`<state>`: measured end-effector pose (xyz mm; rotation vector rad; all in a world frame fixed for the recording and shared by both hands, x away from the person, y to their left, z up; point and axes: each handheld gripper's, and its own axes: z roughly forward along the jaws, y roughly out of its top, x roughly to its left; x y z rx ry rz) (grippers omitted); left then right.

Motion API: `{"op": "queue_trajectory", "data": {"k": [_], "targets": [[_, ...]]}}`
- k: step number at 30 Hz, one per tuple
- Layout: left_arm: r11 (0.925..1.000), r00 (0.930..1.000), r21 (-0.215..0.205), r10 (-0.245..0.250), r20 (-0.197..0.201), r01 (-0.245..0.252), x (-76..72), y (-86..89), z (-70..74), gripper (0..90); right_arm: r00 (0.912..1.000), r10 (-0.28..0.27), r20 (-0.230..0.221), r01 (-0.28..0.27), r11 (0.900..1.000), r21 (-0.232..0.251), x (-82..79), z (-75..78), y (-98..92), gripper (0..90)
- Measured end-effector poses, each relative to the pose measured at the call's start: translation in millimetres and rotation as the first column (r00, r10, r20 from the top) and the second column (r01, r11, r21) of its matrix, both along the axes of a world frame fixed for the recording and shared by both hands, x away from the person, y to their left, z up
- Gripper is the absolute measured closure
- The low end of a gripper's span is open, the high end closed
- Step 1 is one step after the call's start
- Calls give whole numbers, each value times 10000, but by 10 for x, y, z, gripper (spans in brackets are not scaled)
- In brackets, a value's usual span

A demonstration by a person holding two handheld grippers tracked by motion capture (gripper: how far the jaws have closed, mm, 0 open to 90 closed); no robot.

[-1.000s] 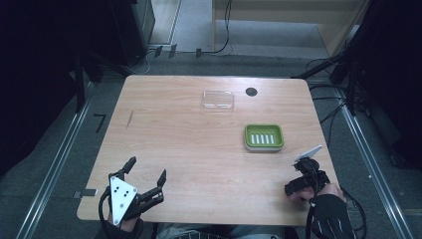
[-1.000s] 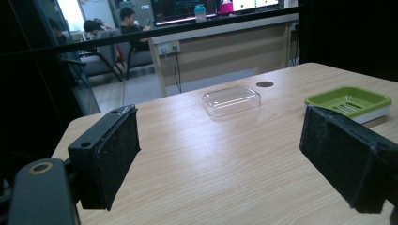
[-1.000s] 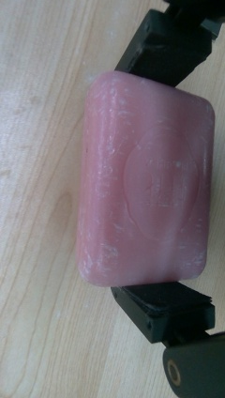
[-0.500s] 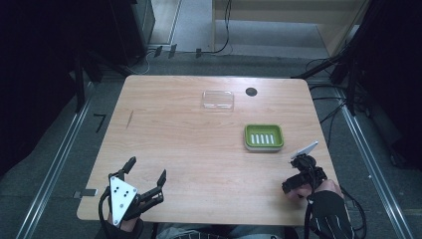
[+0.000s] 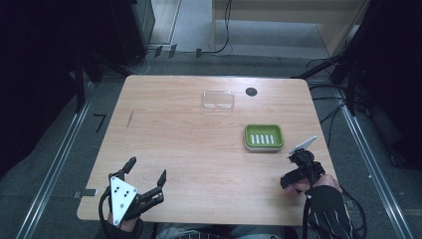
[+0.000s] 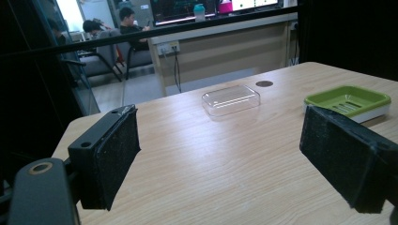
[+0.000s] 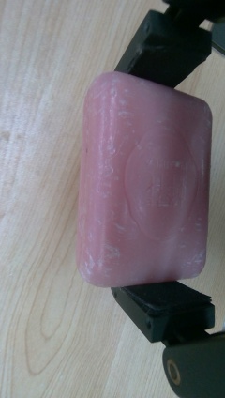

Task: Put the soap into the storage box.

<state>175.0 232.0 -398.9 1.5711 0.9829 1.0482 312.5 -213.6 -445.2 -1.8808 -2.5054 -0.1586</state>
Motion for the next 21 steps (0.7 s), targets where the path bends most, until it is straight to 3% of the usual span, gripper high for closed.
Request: {"op": "queue_trajectory", "data": {"k": [21], "targets": [[10000,10000,41,-30,-16,30,2,-6,-3,125,9994,341,52,-341,9994,3,167,85,134,129]]}}
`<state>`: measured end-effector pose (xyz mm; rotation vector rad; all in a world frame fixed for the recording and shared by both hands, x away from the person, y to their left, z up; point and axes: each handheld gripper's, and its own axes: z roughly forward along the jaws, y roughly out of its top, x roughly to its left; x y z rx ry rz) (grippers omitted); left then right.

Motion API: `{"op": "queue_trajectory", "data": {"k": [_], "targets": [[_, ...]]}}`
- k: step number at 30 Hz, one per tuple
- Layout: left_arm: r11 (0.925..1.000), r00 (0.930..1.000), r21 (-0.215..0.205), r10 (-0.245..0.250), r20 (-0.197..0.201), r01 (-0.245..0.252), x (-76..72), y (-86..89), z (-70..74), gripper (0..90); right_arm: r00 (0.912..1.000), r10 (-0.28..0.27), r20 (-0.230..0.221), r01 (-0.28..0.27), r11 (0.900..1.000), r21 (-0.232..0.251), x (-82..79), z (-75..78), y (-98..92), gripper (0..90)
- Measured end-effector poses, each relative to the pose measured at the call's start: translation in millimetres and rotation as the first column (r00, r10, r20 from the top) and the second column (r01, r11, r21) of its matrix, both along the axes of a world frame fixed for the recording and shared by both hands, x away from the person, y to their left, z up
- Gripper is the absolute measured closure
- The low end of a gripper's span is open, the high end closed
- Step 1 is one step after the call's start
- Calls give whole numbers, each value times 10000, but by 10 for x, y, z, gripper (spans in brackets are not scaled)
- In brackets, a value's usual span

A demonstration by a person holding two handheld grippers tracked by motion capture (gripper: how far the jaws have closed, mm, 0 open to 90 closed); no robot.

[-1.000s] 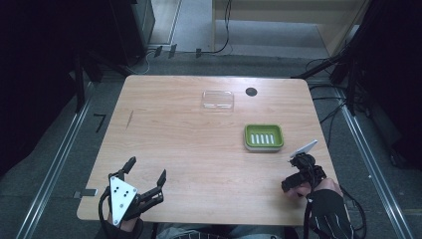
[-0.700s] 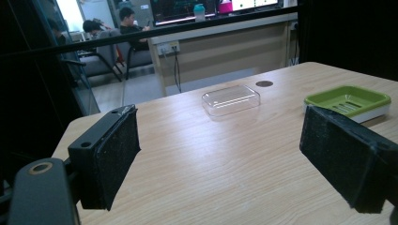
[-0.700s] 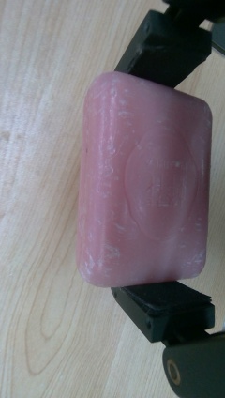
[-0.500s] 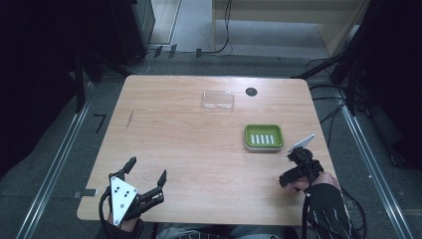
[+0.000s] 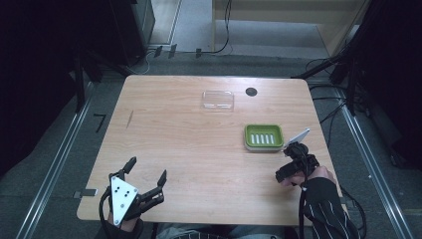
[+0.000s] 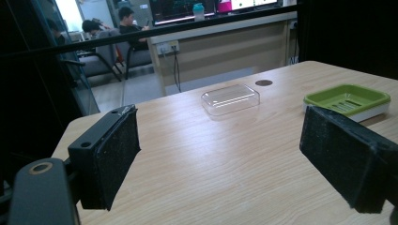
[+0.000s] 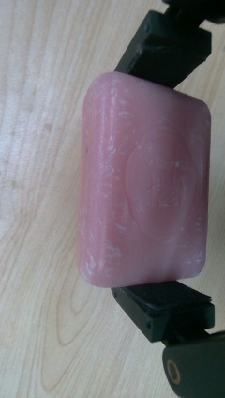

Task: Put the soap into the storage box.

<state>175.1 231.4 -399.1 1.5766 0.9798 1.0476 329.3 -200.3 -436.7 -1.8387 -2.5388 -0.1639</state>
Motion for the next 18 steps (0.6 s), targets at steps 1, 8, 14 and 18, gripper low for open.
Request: {"op": "queue_trajectory", "data": {"k": [1,8,14,18], "targets": [[10000,10000,4,-5,-7,5,0,-1,0,125,10000,58,37,-58,10000,47,11,1,2,130],[10000,10000,14,-26,-16,26,1,-2,-1,125,9999,100,119,-102,9999,96,72,37,40,130],[10000,10000,38,-37,-19,37,1,-4,0,125,9996,207,166,-209,9997,144,120,65,75,130],[10000,10000,56,-45,-25,45,1,-2,0,125,9992,310,268,-314,9994,168,161,90,100,130]]}}
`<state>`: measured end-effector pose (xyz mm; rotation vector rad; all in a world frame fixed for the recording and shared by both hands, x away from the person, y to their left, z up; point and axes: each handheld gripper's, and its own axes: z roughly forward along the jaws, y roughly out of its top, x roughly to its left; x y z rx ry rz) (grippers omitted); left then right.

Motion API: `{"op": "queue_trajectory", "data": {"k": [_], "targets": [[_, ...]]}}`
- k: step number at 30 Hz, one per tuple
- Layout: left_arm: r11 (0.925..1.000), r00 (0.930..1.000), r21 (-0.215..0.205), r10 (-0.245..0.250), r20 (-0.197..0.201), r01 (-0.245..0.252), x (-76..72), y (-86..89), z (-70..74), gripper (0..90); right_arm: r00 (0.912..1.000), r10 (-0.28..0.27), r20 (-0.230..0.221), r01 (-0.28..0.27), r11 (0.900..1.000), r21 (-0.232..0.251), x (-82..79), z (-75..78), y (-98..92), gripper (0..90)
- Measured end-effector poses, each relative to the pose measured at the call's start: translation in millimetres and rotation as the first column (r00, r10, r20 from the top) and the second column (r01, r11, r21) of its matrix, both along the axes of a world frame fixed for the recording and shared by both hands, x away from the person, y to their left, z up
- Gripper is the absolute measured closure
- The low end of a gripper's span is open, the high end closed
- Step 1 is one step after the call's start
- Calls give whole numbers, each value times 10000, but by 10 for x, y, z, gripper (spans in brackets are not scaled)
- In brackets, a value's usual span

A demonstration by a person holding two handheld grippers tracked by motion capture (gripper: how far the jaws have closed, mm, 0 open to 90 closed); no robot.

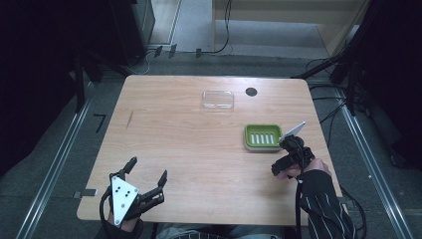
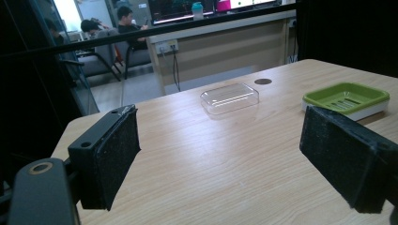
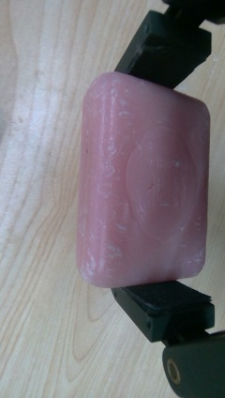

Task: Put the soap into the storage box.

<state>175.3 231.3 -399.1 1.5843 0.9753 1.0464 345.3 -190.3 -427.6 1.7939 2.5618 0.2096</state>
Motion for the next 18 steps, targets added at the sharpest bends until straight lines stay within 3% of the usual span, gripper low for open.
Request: {"op": "queue_trajectory", "data": {"k": [18], "targets": [[10000,10000,12,7,-10,-7,-1,-1,0,125,9999,25,137,-28,9997,257,142,82,50,131]]}}
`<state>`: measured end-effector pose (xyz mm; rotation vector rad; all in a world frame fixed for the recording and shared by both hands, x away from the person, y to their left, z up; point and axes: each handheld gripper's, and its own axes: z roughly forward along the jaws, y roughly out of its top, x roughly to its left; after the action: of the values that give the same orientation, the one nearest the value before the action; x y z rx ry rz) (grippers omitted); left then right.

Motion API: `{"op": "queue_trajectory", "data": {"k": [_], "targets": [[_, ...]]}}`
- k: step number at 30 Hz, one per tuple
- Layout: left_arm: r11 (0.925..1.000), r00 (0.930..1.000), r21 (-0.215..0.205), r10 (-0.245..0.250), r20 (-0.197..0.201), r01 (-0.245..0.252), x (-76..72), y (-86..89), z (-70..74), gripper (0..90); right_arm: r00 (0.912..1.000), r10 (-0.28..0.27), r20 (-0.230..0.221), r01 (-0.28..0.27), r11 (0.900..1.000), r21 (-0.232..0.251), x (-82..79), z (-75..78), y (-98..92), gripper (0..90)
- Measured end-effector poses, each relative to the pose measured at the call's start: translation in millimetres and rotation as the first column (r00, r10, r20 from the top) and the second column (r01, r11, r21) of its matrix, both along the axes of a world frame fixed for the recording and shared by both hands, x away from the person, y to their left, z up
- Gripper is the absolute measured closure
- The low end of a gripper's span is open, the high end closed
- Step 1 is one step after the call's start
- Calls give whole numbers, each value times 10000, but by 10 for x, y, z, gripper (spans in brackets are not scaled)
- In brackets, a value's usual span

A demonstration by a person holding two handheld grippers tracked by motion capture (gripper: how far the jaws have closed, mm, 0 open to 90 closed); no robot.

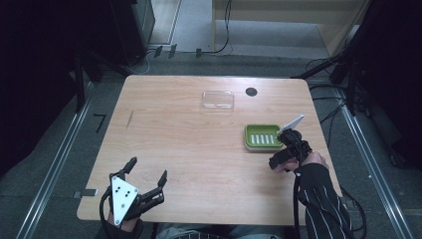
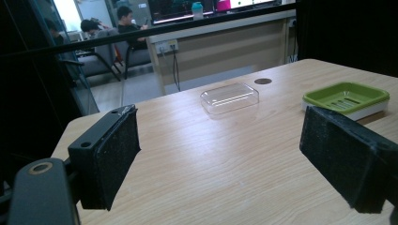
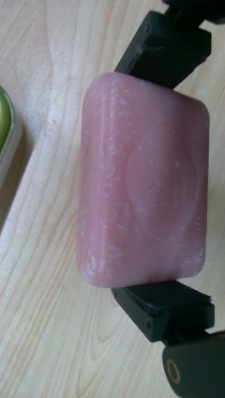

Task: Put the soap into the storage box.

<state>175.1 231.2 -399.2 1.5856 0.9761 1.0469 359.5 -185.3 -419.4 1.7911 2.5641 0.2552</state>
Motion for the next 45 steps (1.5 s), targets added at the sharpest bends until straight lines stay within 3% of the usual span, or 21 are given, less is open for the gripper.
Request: {"op": "queue_trajectory", "data": {"k": [45], "targets": [[10000,10000,74,-55,-25,55,5,-7,-1,125,9995,146,277,-150,9998,152,364,89,112,131]]}}
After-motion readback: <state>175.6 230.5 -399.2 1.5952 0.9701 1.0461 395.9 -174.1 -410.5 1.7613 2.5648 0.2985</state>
